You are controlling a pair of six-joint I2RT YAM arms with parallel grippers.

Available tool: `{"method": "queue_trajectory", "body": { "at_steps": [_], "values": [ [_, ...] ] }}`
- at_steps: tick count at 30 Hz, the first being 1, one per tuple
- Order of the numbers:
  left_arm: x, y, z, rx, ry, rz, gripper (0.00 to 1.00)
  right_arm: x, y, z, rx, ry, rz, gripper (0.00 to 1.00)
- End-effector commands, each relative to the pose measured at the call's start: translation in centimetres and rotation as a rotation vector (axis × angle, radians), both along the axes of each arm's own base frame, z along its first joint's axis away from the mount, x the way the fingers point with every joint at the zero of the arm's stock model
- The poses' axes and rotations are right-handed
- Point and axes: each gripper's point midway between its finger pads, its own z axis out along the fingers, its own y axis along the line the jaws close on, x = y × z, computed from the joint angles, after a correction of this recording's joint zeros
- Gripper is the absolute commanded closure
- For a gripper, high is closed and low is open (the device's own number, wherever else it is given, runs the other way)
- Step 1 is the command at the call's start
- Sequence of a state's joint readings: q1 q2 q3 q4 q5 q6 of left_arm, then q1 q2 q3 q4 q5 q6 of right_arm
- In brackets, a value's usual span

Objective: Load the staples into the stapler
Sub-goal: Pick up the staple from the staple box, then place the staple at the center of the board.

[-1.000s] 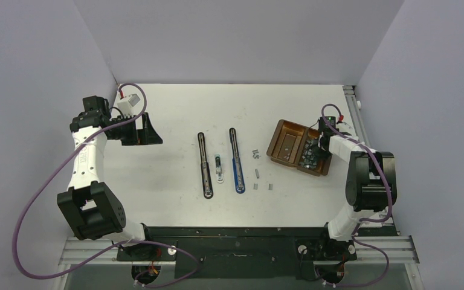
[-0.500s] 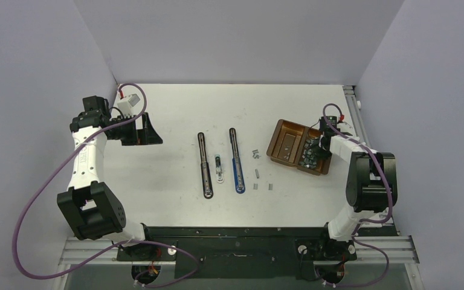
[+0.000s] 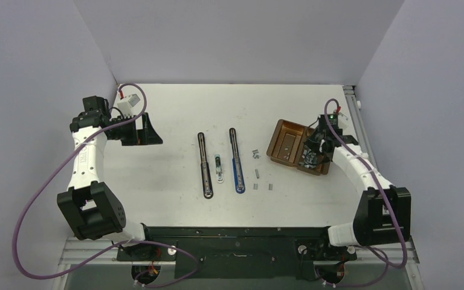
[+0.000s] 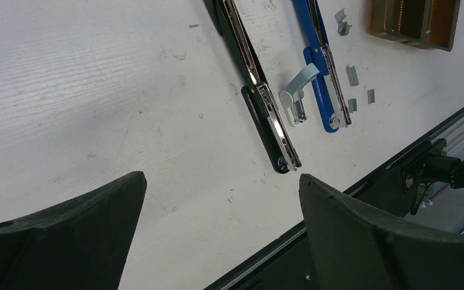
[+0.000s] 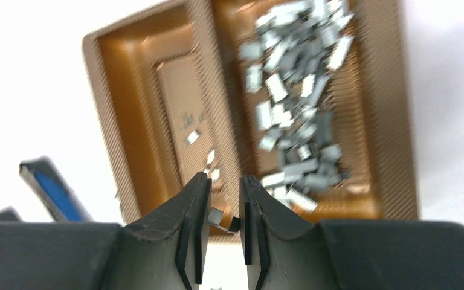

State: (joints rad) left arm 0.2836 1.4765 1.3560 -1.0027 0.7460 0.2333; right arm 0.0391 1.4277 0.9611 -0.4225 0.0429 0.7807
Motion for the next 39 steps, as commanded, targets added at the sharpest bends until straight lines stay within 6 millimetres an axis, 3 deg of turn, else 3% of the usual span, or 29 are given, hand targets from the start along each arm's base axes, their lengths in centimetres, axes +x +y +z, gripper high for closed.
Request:
{"method": "queue_trajectory", "body": {
  "at_steps": [1, 4, 8, 15, 24, 30, 39],
  "values": [
    [0.3, -0.1, 2.2, -0.004, -0.071, -0.018, 0.04, -3.5, 4.9, 1.5, 0.01, -0.006, 0.173, 0.91],
    [0.1, -0.1, 2.1, -0.002, -0.066, -0.019, 0.04, -6.4, 9.1, 1.1, 0.001, 0.008, 0.31, 0.91],
    [-0.1, -0.1, 2.2, -0.002, -0.068, -0.023, 0.04, -9.9, 13.1, -0.7, -0.018, 0.05, 0.471, 0.91],
    [-0.5, -0.2, 2.6, 0.006, -0.076, -0.025, 0.04, -14.1, 16.9, -4.6, -0.033, 0.126, 0.664, 0.91],
    [-0.7, -0.3, 2.7, 0.0, -0.074, -0.023, 0.04, -17.6, 17.8, -7.9, -0.077, 0.252, 0.809, 0.9],
    [-0.6, -0.3, 2.8, 0.001, -0.077, -0.021, 0.04, -19.1, 17.4, -9.8, -0.096, 0.34, 0.873, 0.88],
    [-0.7, -0.2, 2.5, 0.005, -0.071, -0.018, 0.04, -19.5, 16.5, -10.5, -0.134, 0.375, 0.887, 0.7]
  ]
}}
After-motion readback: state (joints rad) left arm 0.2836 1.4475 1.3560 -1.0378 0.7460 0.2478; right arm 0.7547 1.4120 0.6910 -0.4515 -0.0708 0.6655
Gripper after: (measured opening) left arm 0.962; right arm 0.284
